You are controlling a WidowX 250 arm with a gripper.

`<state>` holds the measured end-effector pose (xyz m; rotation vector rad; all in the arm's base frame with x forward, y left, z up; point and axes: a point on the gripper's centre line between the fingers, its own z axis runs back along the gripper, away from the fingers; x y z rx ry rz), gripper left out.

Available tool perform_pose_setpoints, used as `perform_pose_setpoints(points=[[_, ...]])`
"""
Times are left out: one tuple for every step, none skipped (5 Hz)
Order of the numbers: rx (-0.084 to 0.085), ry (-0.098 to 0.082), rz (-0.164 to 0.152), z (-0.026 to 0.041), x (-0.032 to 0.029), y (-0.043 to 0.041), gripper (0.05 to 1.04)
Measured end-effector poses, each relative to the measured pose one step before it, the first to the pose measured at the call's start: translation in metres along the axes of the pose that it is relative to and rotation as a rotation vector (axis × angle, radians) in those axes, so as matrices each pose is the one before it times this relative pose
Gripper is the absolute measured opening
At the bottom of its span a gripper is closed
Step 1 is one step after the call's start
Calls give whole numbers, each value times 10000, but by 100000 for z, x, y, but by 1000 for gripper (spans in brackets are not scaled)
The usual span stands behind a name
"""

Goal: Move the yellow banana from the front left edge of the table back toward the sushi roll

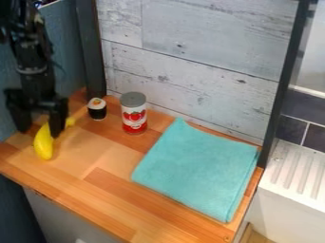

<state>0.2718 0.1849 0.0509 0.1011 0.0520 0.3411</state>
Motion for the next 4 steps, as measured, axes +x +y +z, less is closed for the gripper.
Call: perform_pose_setpoints(points=[[456, -208, -1054, 2771, -870, -1264, 1001], [687, -334, -1423, 3754, -1044, -2877, 1001], [-184, -364, -1342, 2505, -191, -4401, 1001], [-501, -141, -716, 1448, -549, -3128, 1001]])
